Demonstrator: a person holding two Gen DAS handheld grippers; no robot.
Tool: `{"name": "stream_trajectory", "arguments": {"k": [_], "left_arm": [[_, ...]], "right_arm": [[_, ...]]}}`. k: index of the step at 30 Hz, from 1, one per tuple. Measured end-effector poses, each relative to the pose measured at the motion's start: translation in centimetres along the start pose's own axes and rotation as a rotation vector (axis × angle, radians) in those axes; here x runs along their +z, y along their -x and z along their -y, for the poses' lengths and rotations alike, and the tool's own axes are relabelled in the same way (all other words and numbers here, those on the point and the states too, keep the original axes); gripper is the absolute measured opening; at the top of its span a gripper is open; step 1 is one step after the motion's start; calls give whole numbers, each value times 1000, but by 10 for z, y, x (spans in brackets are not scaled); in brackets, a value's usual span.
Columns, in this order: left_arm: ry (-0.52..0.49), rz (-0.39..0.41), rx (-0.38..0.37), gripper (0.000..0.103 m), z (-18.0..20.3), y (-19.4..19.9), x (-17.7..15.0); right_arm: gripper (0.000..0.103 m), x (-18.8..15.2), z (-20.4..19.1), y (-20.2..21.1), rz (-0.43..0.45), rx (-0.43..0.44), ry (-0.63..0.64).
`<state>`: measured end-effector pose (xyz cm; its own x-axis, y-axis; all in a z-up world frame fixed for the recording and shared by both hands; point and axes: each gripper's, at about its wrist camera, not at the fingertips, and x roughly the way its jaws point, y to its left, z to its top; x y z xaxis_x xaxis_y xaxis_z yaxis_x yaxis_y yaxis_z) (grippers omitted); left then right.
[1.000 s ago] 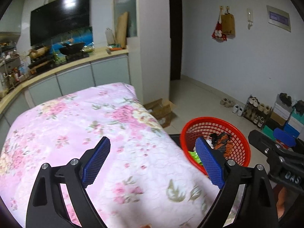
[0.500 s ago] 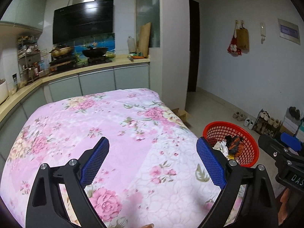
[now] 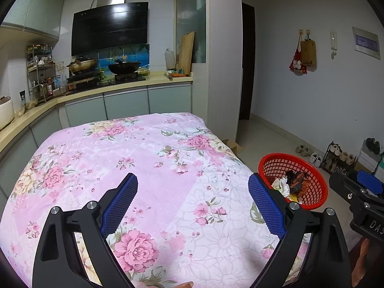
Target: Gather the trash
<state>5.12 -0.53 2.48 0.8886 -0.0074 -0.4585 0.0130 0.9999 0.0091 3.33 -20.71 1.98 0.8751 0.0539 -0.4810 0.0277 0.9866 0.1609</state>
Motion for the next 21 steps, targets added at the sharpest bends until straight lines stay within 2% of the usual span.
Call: {"name": "stream_trajectory", "arguments": {"k": [21], "left_arm": [[-35, -19, -25, 90, 14, -3, -6]], "right_arm": [[96, -6, 3, -6, -29, -11, -14]]}}
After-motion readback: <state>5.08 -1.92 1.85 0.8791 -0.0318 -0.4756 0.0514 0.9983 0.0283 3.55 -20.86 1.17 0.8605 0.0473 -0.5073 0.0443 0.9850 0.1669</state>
